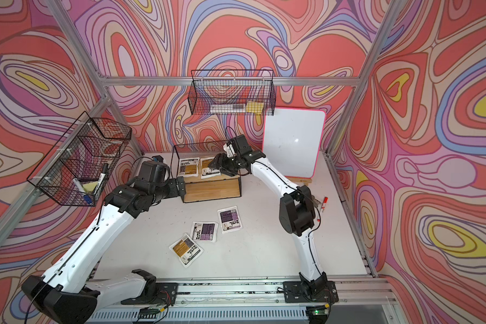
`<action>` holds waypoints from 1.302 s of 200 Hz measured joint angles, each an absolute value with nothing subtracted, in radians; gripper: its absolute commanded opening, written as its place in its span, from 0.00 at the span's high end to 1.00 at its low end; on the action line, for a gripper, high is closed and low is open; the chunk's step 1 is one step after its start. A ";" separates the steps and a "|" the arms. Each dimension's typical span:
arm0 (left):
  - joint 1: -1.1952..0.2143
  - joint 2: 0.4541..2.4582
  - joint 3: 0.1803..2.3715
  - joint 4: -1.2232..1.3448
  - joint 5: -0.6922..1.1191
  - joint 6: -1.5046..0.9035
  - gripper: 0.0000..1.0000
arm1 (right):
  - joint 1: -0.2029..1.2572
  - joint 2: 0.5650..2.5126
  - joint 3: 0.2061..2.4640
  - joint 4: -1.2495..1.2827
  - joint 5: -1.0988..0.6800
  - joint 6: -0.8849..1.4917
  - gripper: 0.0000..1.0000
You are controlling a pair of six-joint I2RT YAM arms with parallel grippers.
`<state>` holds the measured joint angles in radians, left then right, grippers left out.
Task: Place the bagged coffee beans on the shelf by color
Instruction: Place the bagged coffee beans on the shelf.
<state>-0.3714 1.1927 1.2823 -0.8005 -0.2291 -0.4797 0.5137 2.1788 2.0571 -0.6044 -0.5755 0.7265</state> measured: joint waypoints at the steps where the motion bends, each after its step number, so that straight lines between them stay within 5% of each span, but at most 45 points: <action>1: -0.371 1.193 1.282 -0.801 -0.229 -0.480 0.01 | 0.514 2.179 2.057 -0.604 -0.575 0.727 0.35; 260: -0.371 1.169 1.214 -0.801 -0.232 -0.498 0.01 | 0.517 2.113 1.990 -0.619 -0.517 0.735 0.33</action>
